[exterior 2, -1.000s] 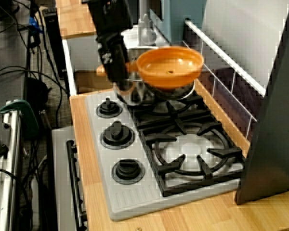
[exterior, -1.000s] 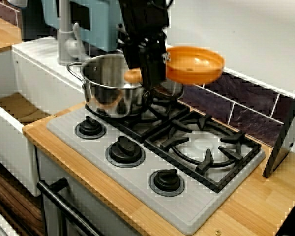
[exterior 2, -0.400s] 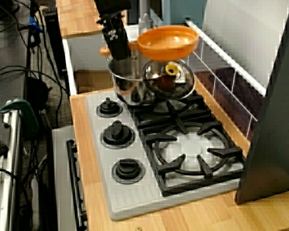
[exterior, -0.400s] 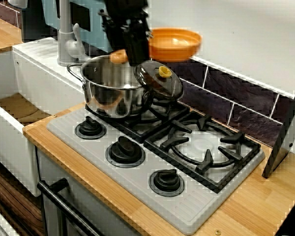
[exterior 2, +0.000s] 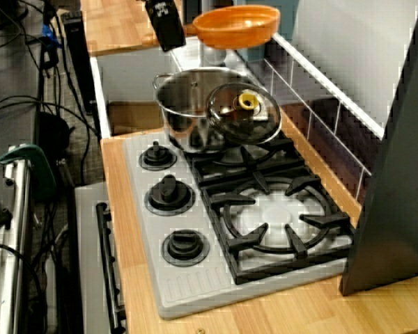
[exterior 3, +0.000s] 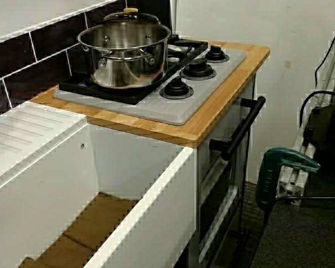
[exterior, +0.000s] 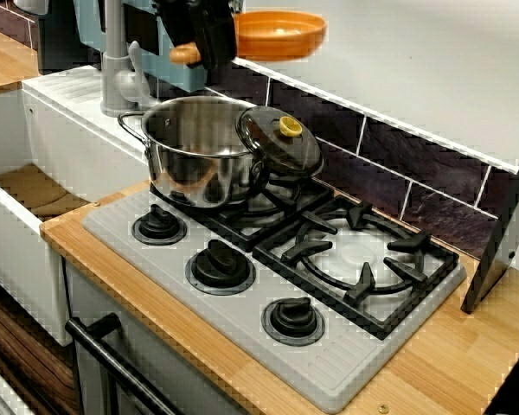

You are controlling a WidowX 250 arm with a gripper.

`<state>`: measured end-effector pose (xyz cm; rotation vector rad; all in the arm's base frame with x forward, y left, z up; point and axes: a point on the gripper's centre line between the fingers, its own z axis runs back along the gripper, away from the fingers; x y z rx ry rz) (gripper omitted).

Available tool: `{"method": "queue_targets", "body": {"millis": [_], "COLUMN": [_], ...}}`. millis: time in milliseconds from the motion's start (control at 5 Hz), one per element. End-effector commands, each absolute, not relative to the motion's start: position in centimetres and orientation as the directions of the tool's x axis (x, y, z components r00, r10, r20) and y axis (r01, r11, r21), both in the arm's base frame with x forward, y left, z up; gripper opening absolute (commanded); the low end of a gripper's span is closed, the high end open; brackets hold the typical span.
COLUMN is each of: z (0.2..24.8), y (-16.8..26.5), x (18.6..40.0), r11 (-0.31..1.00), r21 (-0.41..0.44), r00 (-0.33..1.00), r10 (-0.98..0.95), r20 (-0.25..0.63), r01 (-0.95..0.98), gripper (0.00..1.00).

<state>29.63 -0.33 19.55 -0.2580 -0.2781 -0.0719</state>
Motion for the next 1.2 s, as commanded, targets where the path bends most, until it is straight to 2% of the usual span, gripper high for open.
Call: {"method": "queue_targets", "body": {"millis": [0, 400, 1000], "z": [19.6, 18.0, 15.6], "y": [3.8, 5.6, 5.2], "x": [29.1, 28.9, 30.2], "r11": [0.976, 0.978, 0.986], "r21": [-0.214, -0.207, -0.168], "r00": [0.945, 0.942, 0.942], "r10": [0.031, 0.066, 0.059], "r20": [0.327, 0.328, 0.331], "r01": [0.042, 0.003, -0.002], "gripper": [0.0, 0.0, 0.0]}}
